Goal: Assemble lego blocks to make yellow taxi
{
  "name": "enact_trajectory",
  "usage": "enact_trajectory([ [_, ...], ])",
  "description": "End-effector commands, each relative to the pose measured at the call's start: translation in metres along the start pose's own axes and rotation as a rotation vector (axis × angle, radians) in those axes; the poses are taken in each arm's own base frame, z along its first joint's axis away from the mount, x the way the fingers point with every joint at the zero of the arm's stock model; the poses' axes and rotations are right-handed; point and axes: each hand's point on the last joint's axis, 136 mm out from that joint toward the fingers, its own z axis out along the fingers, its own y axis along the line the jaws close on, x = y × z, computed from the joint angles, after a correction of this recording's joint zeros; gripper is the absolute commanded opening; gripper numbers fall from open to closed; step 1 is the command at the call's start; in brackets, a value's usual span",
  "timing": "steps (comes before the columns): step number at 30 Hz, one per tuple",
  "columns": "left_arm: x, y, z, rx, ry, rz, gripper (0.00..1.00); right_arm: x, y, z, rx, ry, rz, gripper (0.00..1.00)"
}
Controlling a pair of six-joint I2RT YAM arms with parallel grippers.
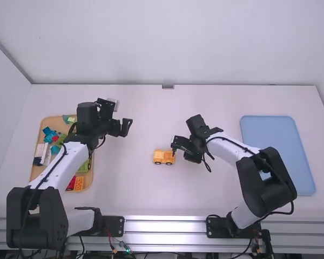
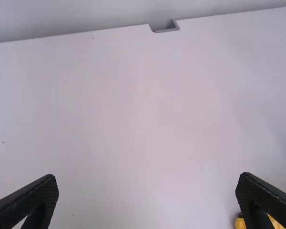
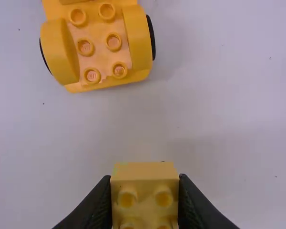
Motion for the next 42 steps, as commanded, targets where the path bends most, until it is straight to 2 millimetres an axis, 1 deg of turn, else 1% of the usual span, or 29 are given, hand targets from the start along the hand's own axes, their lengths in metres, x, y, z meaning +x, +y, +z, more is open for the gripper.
enact_trajectory([
  [1, -0.001, -0.005, -0.003, 0.019, -0.005, 0.006, 0.99, 0.000, 0.009, 0.004, -0.024, -0.005, -0.011, 0.11],
  [6, 0.002, -0.006, -0.003, 0.024, 0.007, 0.001, 0.99, -0.002, 0.014, 0.005, -0.045, -0.022, -0.029, 0.13],
  [11, 0.002, -0.015, -0.003, 0.077, 0.003, 0.001, 0.99, 0.000, 0.013, 0.006, -0.044, -0.016, -0.028, 0.14],
  [15, 0.002, -0.019, -0.004, 0.101, 0.000, 0.030, 0.99, 0.005, 0.014, 0.020, -0.061, 0.004, -0.022, 0.15],
  [17, 0.001, -0.019, -0.004, 0.099, 0.000, 0.023, 0.99, 0.010, 0.015, 0.025, -0.072, 0.031, -0.019, 0.09],
  [19, 0.001, -0.019, -0.004, 0.100, 0.000, 0.024, 0.99, 0.011, 0.016, 0.026, -0.076, 0.042, -0.020, 0.04],
  [21, 0.002, -0.018, -0.004, 0.097, 0.001, 0.023, 0.99, 0.008, 0.016, 0.024, -0.082, 0.044, -0.027, 0.02],
  [23, 0.002, -0.018, -0.004, 0.096, 0.000, 0.025, 0.99, 0.005, 0.013, 0.022, -0.073, 0.043, -0.030, 0.04],
  [24, 0.002, -0.018, -0.004, 0.096, 0.000, 0.027, 0.99, 0.003, 0.010, 0.021, -0.067, 0.037, -0.031, 0.15],
  [25, 0.001, -0.018, -0.004, 0.096, 0.000, 0.027, 0.99, 0.002, 0.009, 0.021, -0.063, 0.034, -0.031, 0.18],
  [28, 0.002, -0.018, -0.004, 0.095, 0.000, 0.028, 0.99, 0.000, 0.008, 0.021, -0.058, 0.030, -0.035, 0.42],
  [30, 0.002, -0.016, -0.004, 0.089, 0.001, 0.025, 0.99, 0.001, 0.008, 0.021, -0.058, 0.031, -0.032, 0.54],
  [31, 0.002, -0.015, -0.004, 0.087, 0.000, 0.023, 0.99, 0.002, 0.006, 0.020, -0.056, 0.031, -0.029, 0.56],
  [32, 0.002, -0.015, -0.004, 0.087, 0.000, 0.022, 0.99, 0.002, 0.005, 0.020, -0.054, 0.029, -0.027, 0.62],
  [33, 0.002, -0.016, -0.004, 0.088, 0.000, 0.024, 0.99, 0.002, 0.005, 0.020, -0.053, 0.030, -0.026, 0.81],
  [35, 0.002, -0.018, -0.003, 0.093, 0.003, 0.027, 0.99, 0.002, 0.005, 0.020, -0.052, 0.033, -0.028, 0.99],
  [37, 0.005, -0.018, -0.004, 0.091, 0.015, 0.013, 0.99, 0.000, -0.003, 0.015, -0.025, 0.042, 0.003, 0.99],
  [38, 0.005, -0.018, -0.004, 0.091, 0.015, 0.013, 0.99, 0.000, -0.003, 0.015, -0.025, 0.042, 0.003, 0.99],
  [42, 0.014, -0.016, -0.005, 0.088, 0.051, -0.007, 0.99, -0.016, -0.007, -0.012, -0.012, -0.007, 0.003, 0.99],
])
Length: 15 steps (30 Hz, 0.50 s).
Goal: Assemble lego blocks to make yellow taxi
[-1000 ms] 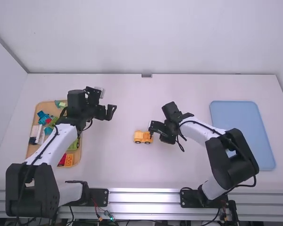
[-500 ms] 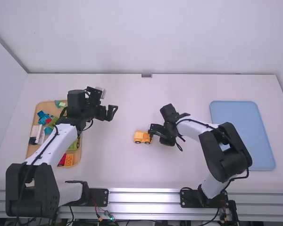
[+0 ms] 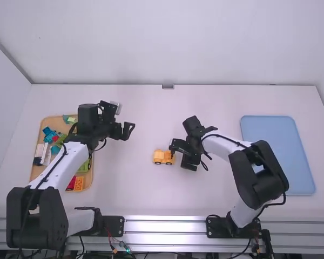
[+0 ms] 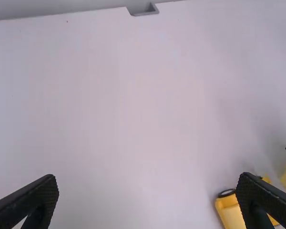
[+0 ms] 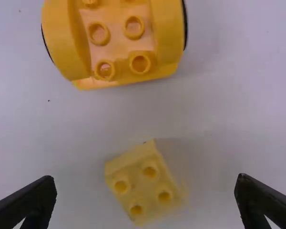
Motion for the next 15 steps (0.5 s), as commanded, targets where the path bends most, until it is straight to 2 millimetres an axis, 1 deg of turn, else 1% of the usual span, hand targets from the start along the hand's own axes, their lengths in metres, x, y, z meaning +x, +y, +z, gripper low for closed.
enact_trajectory([
  [1, 0.001, -0.002, -0.004, 0.008, 0.002, -0.001, 0.99, -0.020, -0.010, -0.029, 0.045, -0.081, -0.009, 0.99],
  [2, 0.003, -0.003, -0.003, 0.010, 0.008, 0.010, 0.99, -0.024, -0.005, -0.037, 0.021, -0.124, -0.046, 0.99],
  [4, 0.006, -0.013, -0.001, 0.057, 0.005, 0.124, 0.99, -0.029, 0.010, -0.050, -0.048, -0.234, -0.142, 0.99],
  [5, 0.007, -0.017, -0.001, 0.082, 0.000, 0.168, 0.99, -0.029, 0.013, -0.053, -0.063, -0.263, -0.166, 0.99],
  [6, 0.008, -0.030, 0.001, 0.155, -0.024, 0.264, 0.99, -0.029, 0.018, -0.058, -0.083, -0.319, -0.200, 0.99],
  [7, 0.010, -0.042, 0.000, 0.232, -0.055, 0.344, 0.99, -0.028, 0.019, -0.061, -0.087, -0.358, -0.221, 0.99],
  [9, 0.014, -0.058, -0.002, 0.341, -0.103, 0.426, 0.99, -0.022, 0.012, -0.063, -0.066, -0.394, -0.225, 0.99],
  [11, 0.026, -0.078, -0.003, 0.493, -0.156, 0.492, 0.99, -0.009, 0.001, -0.063, -0.046, -0.406, -0.146, 0.99],
  [13, 0.033, -0.088, -0.003, 0.580, -0.185, 0.523, 0.99, -0.006, -0.002, -0.064, -0.054, -0.418, -0.081, 0.99],
  [14, 0.040, -0.098, -0.002, 0.650, -0.210, 0.566, 0.99, -0.005, -0.004, -0.065, -0.053, -0.429, -0.049, 0.99],
  [15, 0.044, -0.102, -0.001, 0.688, -0.226, 0.595, 0.99, -0.006, -0.006, -0.066, -0.053, -0.440, -0.035, 0.99],
])
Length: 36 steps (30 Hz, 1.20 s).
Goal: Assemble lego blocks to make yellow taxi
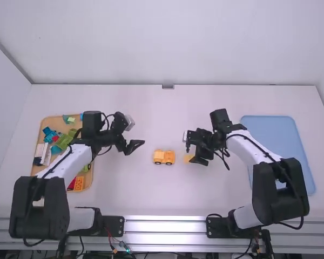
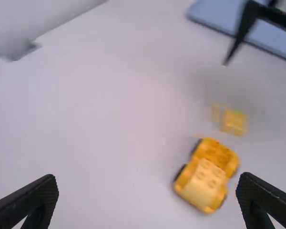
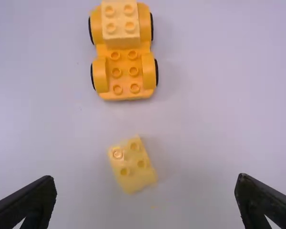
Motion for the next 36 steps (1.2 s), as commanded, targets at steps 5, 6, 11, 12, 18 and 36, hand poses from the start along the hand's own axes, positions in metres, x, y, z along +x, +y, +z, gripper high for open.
enact_trajectory([
  [5, 0.016, -0.055, 0.023, 0.351, -0.184, 0.243, 0.99, -0.005, 0.006, -0.002, -0.026, -0.079, -0.003, 0.99],
  [6, 0.021, -0.057, 0.027, 0.372, -0.192, 0.249, 0.99, -0.006, 0.010, 0.001, -0.032, -0.095, -0.055, 0.99],
  [11, 0.040, -0.069, 0.042, 0.449, -0.237, 0.319, 0.99, -0.004, 0.012, 0.014, 0.019, -0.223, -0.090, 0.99],
  [12, 0.044, -0.072, 0.044, 0.457, -0.242, 0.336, 0.99, -0.001, 0.011, 0.015, 0.034, -0.237, -0.081, 0.99],
  [18, 0.054, -0.073, 0.062, 0.465, -0.193, 0.324, 0.99, 0.009, 0.011, 0.012, 0.085, -0.340, -0.063, 0.99],
  [36, 0.051, -0.079, 0.074, 0.477, -0.169, 0.314, 0.99, 0.032, -0.003, 0.051, 0.004, -0.397, -0.081, 0.91],
])
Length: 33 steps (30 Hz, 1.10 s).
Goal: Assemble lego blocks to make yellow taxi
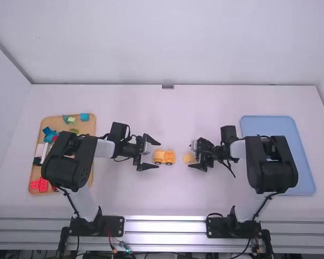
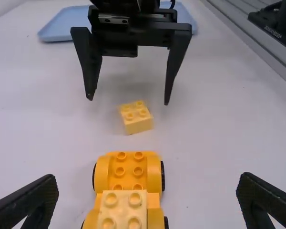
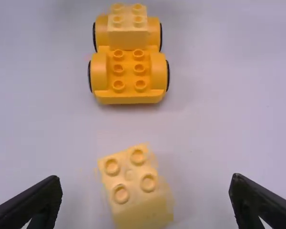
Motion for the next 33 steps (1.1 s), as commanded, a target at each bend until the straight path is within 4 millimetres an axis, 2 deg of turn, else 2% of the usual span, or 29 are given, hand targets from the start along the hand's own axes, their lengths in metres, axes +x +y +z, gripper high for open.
enact_trajectory([
  [1, -0.003, 0.000, 0.002, 0.013, -0.016, -0.011, 0.99, 0.001, -0.004, 0.003, -0.010, -0.025, -0.016, 0.91],
  [6, -0.003, 0.004, 0.000, 0.000, -0.017, -0.020, 0.99, 0.009, 0.001, 0.008, -0.030, -0.024, 0.013, 0.86],
  [7, -0.003, 0.004, 0.000, 0.000, -0.017, -0.020, 0.99, 0.009, 0.002, 0.009, -0.031, -0.025, 0.014, 0.84],
  [9, -0.003, 0.003, 0.000, 0.002, -0.018, -0.022, 1.00, 0.010, 0.003, 0.009, -0.035, -0.023, 0.020, 0.72],
  [10, -0.003, 0.003, 0.000, 0.002, -0.019, -0.021, 1.00, 0.011, 0.003, 0.009, -0.036, -0.019, 0.022, 0.69],
  [18, -0.003, 0.004, 0.000, -0.001, -0.018, -0.015, 0.99, 0.012, 0.007, 0.013, -0.050, 0.002, 0.016, 0.63],
  [25, -0.003, 0.004, 0.000, -0.001, -0.018, -0.016, 1.00, 0.016, 0.014, 0.022, -0.080, 0.061, -0.001, 0.49],
  [29, -0.003, 0.004, 0.000, -0.001, -0.017, -0.016, 0.99, 0.017, 0.014, 0.020, -0.078, 0.061, 0.009, 0.43],
  [33, -0.003, 0.004, 0.000, -0.001, -0.017, -0.016, 0.99, 0.020, 0.011, 0.016, -0.063, 0.062, 0.031, 0.41],
])
